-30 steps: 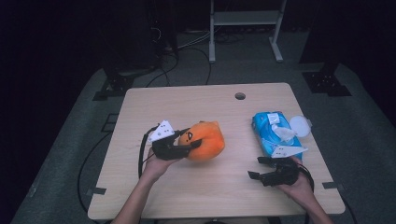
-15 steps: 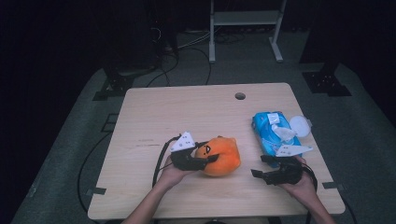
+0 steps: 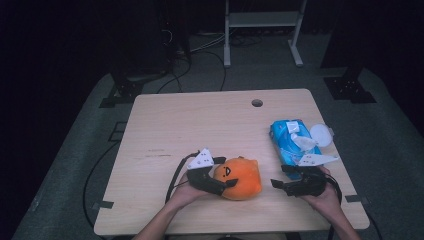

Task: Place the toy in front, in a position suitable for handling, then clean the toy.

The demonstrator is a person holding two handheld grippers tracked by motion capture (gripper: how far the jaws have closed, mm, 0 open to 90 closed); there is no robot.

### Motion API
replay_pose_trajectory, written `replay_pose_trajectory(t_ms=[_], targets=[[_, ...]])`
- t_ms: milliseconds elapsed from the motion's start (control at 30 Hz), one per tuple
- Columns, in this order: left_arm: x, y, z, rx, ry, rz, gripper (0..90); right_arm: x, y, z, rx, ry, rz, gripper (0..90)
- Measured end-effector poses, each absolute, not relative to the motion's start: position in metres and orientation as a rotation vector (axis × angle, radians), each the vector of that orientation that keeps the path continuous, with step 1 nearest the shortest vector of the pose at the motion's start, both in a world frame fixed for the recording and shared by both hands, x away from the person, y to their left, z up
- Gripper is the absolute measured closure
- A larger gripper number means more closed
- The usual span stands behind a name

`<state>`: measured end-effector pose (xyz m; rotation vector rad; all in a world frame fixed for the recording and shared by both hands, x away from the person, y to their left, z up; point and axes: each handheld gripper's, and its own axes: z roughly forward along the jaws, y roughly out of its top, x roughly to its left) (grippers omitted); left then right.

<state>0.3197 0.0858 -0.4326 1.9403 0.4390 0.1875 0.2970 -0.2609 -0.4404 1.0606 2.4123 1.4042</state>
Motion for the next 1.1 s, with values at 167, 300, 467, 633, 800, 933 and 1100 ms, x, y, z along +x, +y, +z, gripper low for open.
replay_pose_trajectory(t_ms=[167,300,467,633,800,933,1100], targets=[[0.319,0.092,-0.438,1.970,0.437,0.184,11.0,0.296,-0.260,-0.435,1.036,2.402,1.413,23.4],[0.319,0.091,-0.439,1.981,0.429,0.180,11.0,0.294,-0.262,-0.417,0.994,2.330,1.460,23.4],[0.317,0.090,-0.445,2.003,0.413,0.176,10.8,0.302,-0.272,-0.401,0.987,2.261,1.444,23.4],[0.317,0.091,-0.446,2.021,0.414,0.174,10.9,0.320,-0.283,-0.389,1.002,2.208,1.409,25.4],[0.316,0.091,-0.447,2.029,0.412,0.184,10.9,0.341,-0.298,-0.376,1.044,2.160,1.335,26.4],[0.315,0.091,-0.448,2.024,0.418,0.186,10.8,0.352,-0.312,-0.371,1.104,2.128,1.291,29.2],[0.314,0.091,-0.449,2.020,0.425,0.178,10.7,0.367,-0.327,-0.382,1.212,2.131,1.204,36.3]])
